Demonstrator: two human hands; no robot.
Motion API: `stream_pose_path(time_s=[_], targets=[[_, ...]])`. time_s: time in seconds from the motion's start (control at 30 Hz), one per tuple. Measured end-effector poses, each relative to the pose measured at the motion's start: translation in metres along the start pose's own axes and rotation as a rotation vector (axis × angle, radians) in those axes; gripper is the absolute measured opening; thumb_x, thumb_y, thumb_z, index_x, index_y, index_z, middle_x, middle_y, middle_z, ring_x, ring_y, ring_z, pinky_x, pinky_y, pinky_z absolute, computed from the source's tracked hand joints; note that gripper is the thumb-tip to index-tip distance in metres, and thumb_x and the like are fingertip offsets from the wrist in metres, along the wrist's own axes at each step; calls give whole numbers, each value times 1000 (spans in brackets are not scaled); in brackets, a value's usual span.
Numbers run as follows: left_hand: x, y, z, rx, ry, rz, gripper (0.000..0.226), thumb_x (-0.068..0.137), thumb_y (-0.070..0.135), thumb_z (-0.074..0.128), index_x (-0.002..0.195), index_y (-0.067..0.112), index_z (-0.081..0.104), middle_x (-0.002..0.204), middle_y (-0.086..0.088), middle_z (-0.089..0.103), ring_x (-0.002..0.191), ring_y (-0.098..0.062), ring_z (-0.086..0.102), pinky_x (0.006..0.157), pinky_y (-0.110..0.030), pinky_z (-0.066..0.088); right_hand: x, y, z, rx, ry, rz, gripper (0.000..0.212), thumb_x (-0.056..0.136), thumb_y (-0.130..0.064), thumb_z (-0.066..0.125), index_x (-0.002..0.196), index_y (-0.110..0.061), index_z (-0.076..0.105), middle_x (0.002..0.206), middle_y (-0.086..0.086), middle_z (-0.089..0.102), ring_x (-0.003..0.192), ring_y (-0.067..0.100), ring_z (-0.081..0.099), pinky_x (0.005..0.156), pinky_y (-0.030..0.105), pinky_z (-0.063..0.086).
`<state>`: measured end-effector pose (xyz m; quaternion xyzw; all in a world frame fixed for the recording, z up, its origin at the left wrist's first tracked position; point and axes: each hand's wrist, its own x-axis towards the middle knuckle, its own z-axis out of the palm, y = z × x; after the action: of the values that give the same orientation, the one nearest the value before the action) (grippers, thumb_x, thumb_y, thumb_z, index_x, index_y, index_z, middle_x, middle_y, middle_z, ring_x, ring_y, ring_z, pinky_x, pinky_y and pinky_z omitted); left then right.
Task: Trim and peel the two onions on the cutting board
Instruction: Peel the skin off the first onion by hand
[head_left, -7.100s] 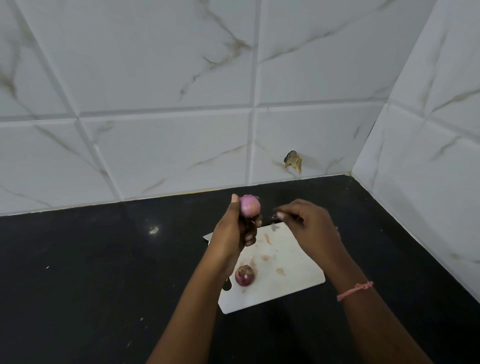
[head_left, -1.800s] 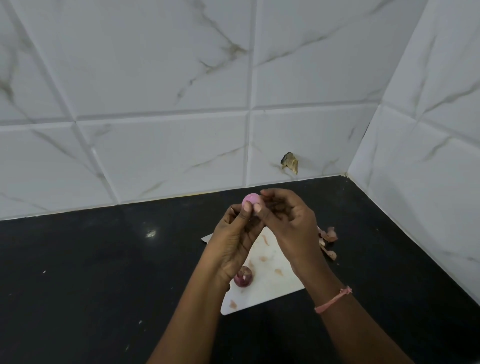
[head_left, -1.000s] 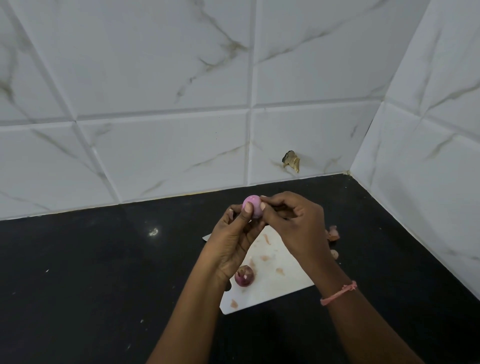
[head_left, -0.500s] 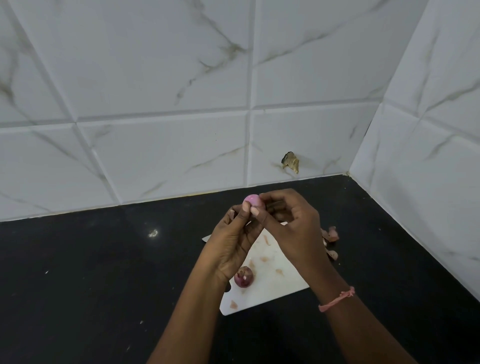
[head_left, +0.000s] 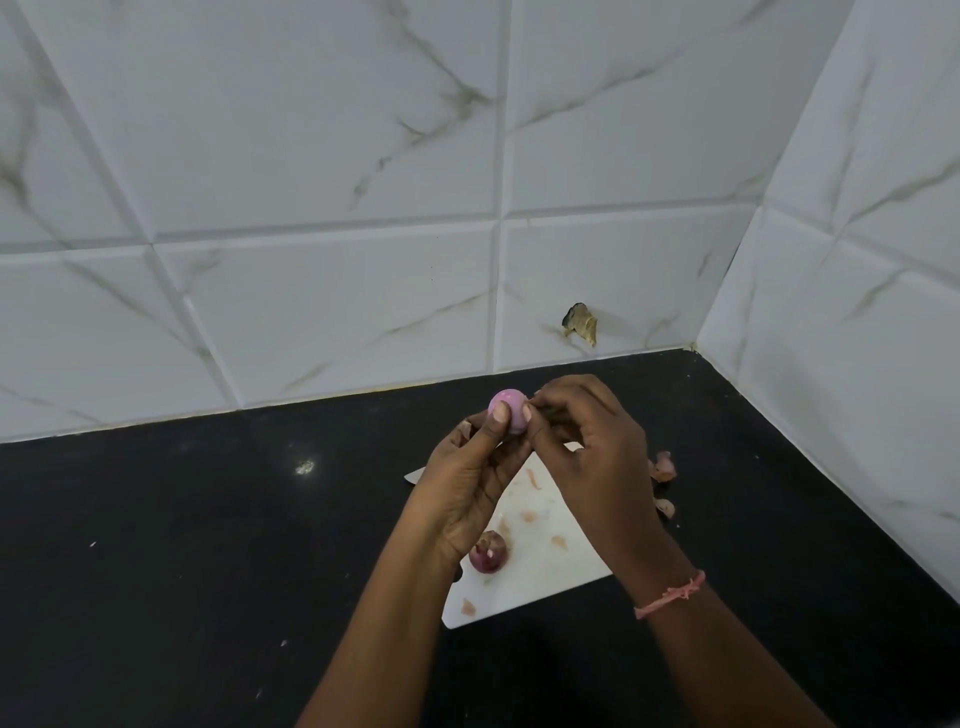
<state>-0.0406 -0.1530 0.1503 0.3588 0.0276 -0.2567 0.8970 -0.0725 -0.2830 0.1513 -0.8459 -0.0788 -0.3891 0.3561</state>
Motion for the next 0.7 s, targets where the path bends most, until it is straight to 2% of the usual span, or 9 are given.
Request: stream_pose_path(time_s=[0.13, 0.27, 0.37, 0.47, 0.53, 0.63, 0.7], targets=[[0, 1, 0, 23, -8, -8, 31, 77, 19, 69, 100, -1, 67, 97, -17, 76, 89, -21, 75, 80, -26, 62, 3, 5, 0, -60, -102, 45, 20, 95, -36, 51, 97, -17, 57, 98, -8, 51, 86, 0, 54, 66, 11, 48], [-1, 2, 2, 11, -39, -24, 34, 83, 18, 65, 108, -3, 67, 102, -17, 76, 87, -19, 76, 75, -22, 60, 4, 14, 0, 41, -67, 211, 2, 93, -16, 60, 94, -16, 58, 93, -6, 56, 84, 4, 57, 68, 15, 48], [-1, 2, 1, 28, -38, -41, 40, 86, 20, 65, 117, -5, 66, 112, -20, 73, 88, -18, 75, 79, -22, 60, 3, 21, -4, 19, 13, 310, 11, 87, -10, 69, 87, -18, 61, 84, -8, 62, 79, 3, 61, 67, 12, 48], [0, 1, 0, -3, -9, -56, 46, 87, 21, 67, 125, -6, 63, 120, -23, 70, 90, -21, 74, 78, -24, 61, 3, 24, -8, 55, 109, 349, 15, 83, -4, 72, 82, -17, 63, 77, -7, 64, 71, 6, 63, 64, 18, 52], [2, 1, 0, -27, 6, -63, 48, 85, 21, 68, 126, -5, 62, 120, -23, 69, 90, -22, 74, 74, -24, 61, 4, 26, -10, 80, 144, 318, 16, 87, -2, 67, 88, -18, 66, 84, -6, 67, 76, 7, 65, 67, 22, 55], [3, 0, 0, -40, 16, -58, 52, 81, 22, 70, 125, -5, 63, 116, -22, 71, 88, -21, 75, 71, -23, 60, 6, 20, -12, 114, 71, 265, 20, 96, -10, 58, 106, -26, 66, 101, -21, 64, 95, -4, 63, 77, 9, 49], [3, -1, 0, -32, 7, -47, 50, 80, 24, 69, 121, -5, 64, 107, -19, 73, 85, -19, 75, 71, -22, 60, 6, 13, -13, 190, 29, 234, 17, 94, -15, 62, 109, -24, 66, 105, -19, 65, 100, -3, 62, 78, 9, 48]])
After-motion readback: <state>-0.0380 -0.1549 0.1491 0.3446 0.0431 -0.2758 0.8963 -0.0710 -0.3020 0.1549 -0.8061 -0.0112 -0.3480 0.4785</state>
